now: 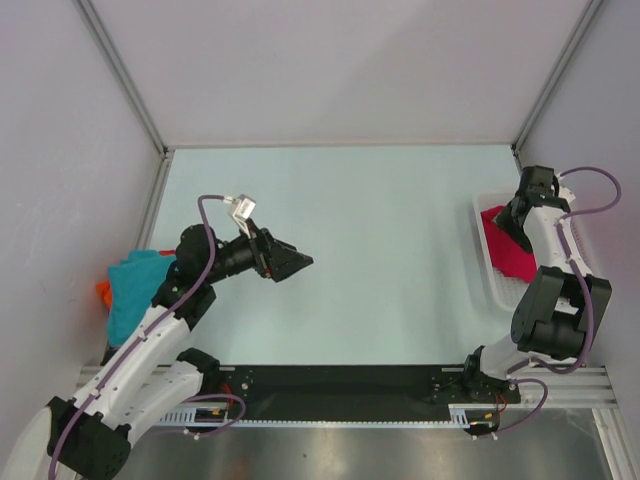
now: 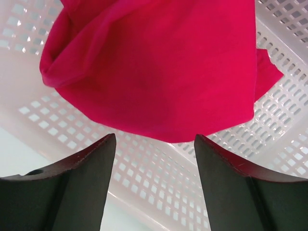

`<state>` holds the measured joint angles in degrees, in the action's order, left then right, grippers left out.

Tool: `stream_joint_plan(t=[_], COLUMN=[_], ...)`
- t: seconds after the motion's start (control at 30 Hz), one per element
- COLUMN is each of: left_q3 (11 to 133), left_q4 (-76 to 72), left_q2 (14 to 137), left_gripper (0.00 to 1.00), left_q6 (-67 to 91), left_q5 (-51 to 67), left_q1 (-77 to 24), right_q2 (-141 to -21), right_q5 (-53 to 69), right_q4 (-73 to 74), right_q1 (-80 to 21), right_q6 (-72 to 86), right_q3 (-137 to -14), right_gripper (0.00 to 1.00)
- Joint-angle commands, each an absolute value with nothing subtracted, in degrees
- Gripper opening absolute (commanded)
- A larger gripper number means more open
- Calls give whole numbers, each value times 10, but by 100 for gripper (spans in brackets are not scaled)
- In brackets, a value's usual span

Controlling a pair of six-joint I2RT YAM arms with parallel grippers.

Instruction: Fold and stack the t-shirts

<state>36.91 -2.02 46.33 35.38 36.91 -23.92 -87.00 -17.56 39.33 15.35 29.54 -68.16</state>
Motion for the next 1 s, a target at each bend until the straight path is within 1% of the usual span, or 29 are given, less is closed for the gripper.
stream_joint_plan(t=[0.0,0.2,0.53,0.57,0.63,0.67,0.83,0.97], left_q3=[403,421,453,454,456,457,464,463], left_q4=[-4,17,29,29,27,26,25,16], left_q2=[459,476,509,511,519,522,541,552], left_gripper=[100,100,99,100,100,100,100,100], left_q6=[319,316,308,308,309,309,309,309], left_q5=[407,440,443,442,442,445,447,453], left_q1=[-229,-216,-204,-204,-202,-201,-200,-199], right_q2=[-889,-928,-1011,-1016,-1029,-1033,-1021,-960], right_q5=[-206,-206,-192,-187,-171,-166,-127,-155], right_q4=[374,354,318,315,303,301,288,281], right_q1=[158,163,176,178,179,179,177,156], right_q6=[323,331,322,319,311,310,301,284], right_q3=[-709,-719,-737,-737,-737,-738,-737,-742], right_gripper=[72,72,70,52,21,0,0,0])
